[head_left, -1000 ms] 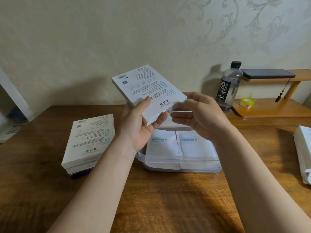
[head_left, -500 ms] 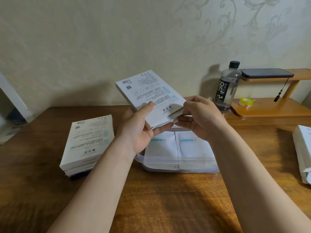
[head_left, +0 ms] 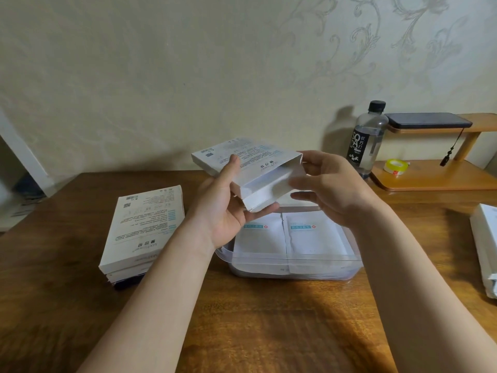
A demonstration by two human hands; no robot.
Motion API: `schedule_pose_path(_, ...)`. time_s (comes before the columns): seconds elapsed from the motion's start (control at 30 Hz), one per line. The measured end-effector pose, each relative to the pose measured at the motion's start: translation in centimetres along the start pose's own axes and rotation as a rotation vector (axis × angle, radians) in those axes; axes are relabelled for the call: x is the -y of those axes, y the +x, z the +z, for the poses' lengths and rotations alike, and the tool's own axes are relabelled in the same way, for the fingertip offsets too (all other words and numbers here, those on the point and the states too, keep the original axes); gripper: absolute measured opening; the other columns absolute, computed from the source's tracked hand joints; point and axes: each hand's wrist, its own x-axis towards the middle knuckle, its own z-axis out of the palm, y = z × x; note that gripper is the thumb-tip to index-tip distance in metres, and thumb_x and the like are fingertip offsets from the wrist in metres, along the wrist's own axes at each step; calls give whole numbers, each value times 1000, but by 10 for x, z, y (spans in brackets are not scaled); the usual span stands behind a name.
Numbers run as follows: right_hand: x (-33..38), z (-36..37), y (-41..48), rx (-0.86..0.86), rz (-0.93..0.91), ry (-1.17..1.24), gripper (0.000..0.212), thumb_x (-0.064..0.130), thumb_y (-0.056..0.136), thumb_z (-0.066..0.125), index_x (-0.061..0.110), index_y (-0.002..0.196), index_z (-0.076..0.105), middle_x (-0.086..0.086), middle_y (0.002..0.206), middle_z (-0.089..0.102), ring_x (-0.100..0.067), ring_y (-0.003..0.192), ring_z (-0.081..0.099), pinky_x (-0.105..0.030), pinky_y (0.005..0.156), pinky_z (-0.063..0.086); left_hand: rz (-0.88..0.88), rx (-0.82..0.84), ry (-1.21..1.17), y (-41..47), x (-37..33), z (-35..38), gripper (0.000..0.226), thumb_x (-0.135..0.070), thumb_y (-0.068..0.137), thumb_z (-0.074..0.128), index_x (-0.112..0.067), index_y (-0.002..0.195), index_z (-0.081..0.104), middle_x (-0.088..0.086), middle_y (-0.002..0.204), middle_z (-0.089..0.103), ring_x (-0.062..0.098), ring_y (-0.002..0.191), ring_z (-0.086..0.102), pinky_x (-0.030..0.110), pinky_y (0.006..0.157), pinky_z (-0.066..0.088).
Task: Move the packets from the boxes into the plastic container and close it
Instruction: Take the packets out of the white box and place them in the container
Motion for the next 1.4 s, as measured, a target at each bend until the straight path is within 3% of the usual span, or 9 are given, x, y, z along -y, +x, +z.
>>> schedule_pose_path(0.17,-2,-2,-1,-84,-161,-327,28,4,87,73,12,114,67,-3,99,73,-16,80,70,-39,78,61,-58,-83,37,0,-1,0,45,-50,95,64,-16,124,68,18,112,69,26,89,72,30,45,56)
schedule_pose_path(0.3,-2,-3,-1,-131,-252,-547,20,21,86,77,17,105,71,7,94,73,-10,80,69,-31,74,59,-76,-61,-109,2,-1,-1,39,-33,96,67,-4,123,62,17,112,66,26,84,72,28,45,57)
schedule_pose_path(0.43,-1,-5,2,-141,-214,-379,12,22,92,70,14,98,74,-7,94,74,-28,90,69,-48,79,58,-75,-22,-212,4,0,-2,62,-18,86,73,1,141,53,22,138,61,33,94,74,32,57,63)
schedule_pose_path(0.5,1,-5,3,-188,-189,-283,18,26,95,66,11,102,74,-14,99,73,-34,97,68,-44,75,62,-61,-5,-230,4,0,0,68,-16,80,75,-1,142,53,25,135,63,35,94,75,33,62,64)
schedule_pose_path(0.77,6,-4,4,-305,-84,21,11,18,99,62,11,97,71,-14,91,72,-23,81,70,-43,77,58,-62,13,-288,3,-1,-2,78,-13,74,75,-1,147,50,19,136,64,31,93,75,35,65,64)
schedule_pose_path(0.9,4,-3,4,-427,-210,-82,7,17,92,71,18,88,66,-11,83,67,-19,76,66,-33,64,61,-70,18,-295,2,0,-2,75,-12,73,74,-2,144,53,21,134,65,35,96,75,37,69,65)
schedule_pose_path(1.1,5,1,4,-387,-229,-211,16,20,100,59,22,95,75,-11,84,71,-13,75,62,-50,76,60,-82,50,-316,1,-1,0,63,-10,81,70,-2,142,54,26,129,66,39,100,73,40,75,65)
schedule_pose_path(1.23,5,3,4,-473,-299,-438,28,24,96,63,18,122,70,6,94,69,1,78,61,-26,77,54,14,68,-362,6,2,-3,58,-3,85,64,-11,141,54,23,132,66,40,125,62,48,80,62)
schedule_pose_path(1.4,9,32,-5,-299,-389,-476,3,17,85,77,17,88,76,4,78,72,-12,68,64,-37,70,56,156,47,-356,6,4,-2,52,0,88,58,-17,138,55,17,118,73,33,112,70,48,88,61)
